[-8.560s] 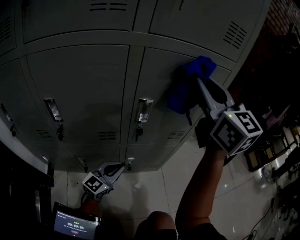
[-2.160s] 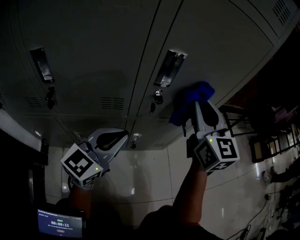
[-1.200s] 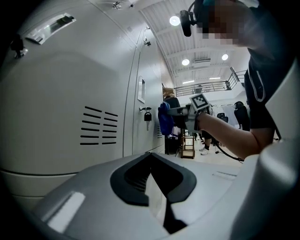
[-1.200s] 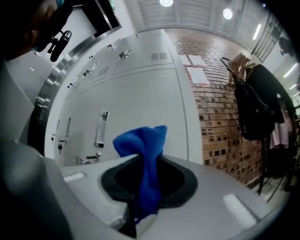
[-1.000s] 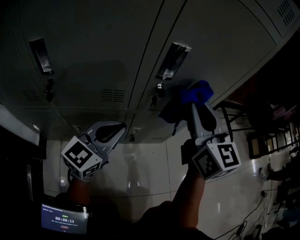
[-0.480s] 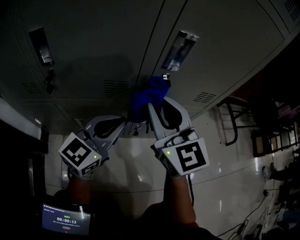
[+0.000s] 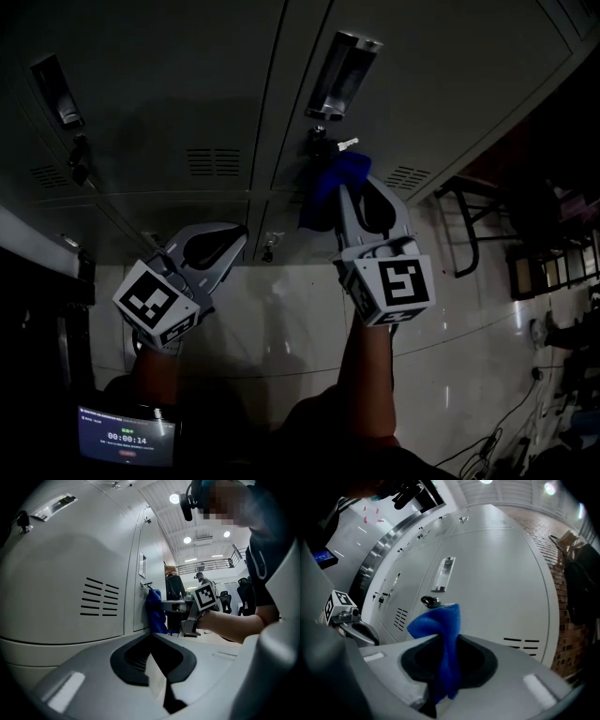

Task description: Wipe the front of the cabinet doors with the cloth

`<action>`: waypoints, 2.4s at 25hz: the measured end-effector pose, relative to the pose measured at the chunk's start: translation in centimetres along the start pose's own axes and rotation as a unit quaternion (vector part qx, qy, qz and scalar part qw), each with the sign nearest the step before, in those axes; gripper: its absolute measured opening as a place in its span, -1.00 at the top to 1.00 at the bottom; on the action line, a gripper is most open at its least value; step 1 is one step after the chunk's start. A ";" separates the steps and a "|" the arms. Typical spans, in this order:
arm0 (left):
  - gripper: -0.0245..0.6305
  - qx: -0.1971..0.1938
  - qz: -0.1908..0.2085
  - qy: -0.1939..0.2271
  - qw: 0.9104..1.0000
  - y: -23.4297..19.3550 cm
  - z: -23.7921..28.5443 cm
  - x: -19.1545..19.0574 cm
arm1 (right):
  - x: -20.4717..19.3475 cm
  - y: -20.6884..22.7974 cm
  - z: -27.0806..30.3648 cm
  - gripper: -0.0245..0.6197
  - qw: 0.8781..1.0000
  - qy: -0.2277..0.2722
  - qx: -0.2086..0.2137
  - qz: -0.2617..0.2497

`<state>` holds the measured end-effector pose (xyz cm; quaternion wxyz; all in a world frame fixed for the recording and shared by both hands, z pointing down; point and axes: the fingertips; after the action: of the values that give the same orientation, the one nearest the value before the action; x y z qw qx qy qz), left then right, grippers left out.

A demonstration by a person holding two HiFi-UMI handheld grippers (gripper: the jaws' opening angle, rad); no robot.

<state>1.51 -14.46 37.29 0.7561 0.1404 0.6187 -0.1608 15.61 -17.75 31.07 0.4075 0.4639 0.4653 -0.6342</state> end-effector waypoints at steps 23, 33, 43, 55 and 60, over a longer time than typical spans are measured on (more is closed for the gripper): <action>0.91 -0.001 -0.002 0.002 1.000 -0.1 0.4 -0.5 | -5.5 14.7 -5.8 0.69 0.974 -0.023 -0.213 0.073; 0.91 0.010 0.015 0.015 1.000 -1.5 -1.1 -0.2 | 1.7 6.8 -6.3 0.69 0.992 0.071 -0.102 0.021; 0.91 0.020 0.035 0.025 0.999 -2.4 -2.1 -0.1 | -1.4 -8.4 -3.7 0.69 0.995 0.055 0.074 -0.027; 0.91 -0.004 0.026 0.032 0.999 0.2 -1.4 -0.4 | -4.4 -11.0 -2.1 0.69 0.980 0.044 0.187 0.059; 0.91 -0.001 0.017 0.028 0.999 0.2 -1.2 -0.5 | -4.8 -11.2 -1.8 0.69 0.979 0.045 0.193 0.053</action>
<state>0.45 -13.73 37.56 0.7416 0.1549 0.6369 -0.1432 6.51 -12.96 37.80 0.3220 0.5857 0.3263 -0.6684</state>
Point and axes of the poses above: the fingertips, and each gripper's own axes: z forward along the fingers, y to its right, x out of its top, and after that the axes turned 8 degrees about -y, right-handed
